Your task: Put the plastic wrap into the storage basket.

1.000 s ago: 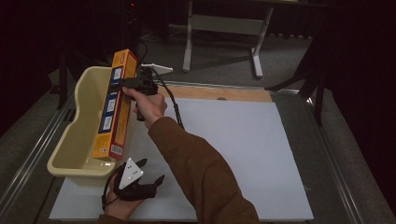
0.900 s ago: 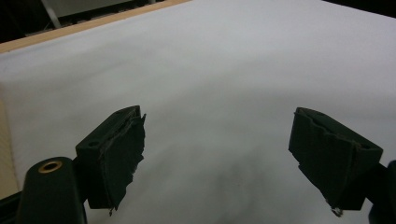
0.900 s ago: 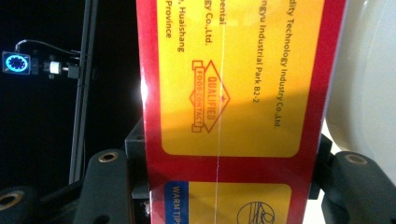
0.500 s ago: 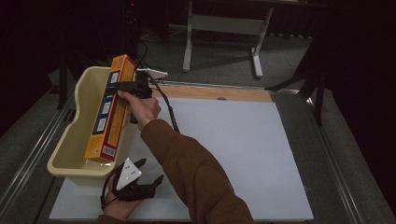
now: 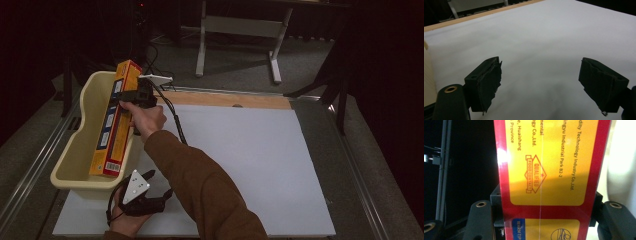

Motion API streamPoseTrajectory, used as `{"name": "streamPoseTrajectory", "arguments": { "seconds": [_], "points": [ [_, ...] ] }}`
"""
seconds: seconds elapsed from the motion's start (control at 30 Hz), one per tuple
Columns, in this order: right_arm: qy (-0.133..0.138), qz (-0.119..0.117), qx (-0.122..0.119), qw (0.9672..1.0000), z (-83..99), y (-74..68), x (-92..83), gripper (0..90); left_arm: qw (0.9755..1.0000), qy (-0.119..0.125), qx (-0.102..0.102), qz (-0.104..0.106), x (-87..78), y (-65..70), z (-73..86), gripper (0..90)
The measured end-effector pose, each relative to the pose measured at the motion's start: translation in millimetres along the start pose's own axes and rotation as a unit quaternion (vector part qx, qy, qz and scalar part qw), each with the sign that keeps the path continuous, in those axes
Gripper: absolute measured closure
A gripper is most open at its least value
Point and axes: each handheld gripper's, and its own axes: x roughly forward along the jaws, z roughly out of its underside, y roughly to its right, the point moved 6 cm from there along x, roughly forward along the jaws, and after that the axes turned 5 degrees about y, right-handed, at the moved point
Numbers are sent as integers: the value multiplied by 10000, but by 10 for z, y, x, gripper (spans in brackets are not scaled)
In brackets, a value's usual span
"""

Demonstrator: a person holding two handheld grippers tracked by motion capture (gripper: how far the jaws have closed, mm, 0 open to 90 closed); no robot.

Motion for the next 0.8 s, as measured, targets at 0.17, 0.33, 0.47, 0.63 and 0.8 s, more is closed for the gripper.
{"name": "streamPoseTrajectory", "arguments": {
  "seconds": [0.17,0.33,0.47,0.63,0.8],
  "points": [
    [-127,155,-10,9998,78,3,50,392,10000,-11,16,-6,2,-4,0,180],
    [-301,268,196,9990,131,56,117,391,10000,0,6,-9,0,-2,-2,180],
    [-448,336,206,9982,133,101,133,382,10000,-6,-1,-3,-3,-8,-2,180],
    [-507,371,142,9979,114,87,89,312,10000,-5,1,-9,-1,-9,-3,179],
    [-524,119,176,9984,87,4,-15,320,10000,-22,-16,-14,8,-5,3,181]
  ]
}}
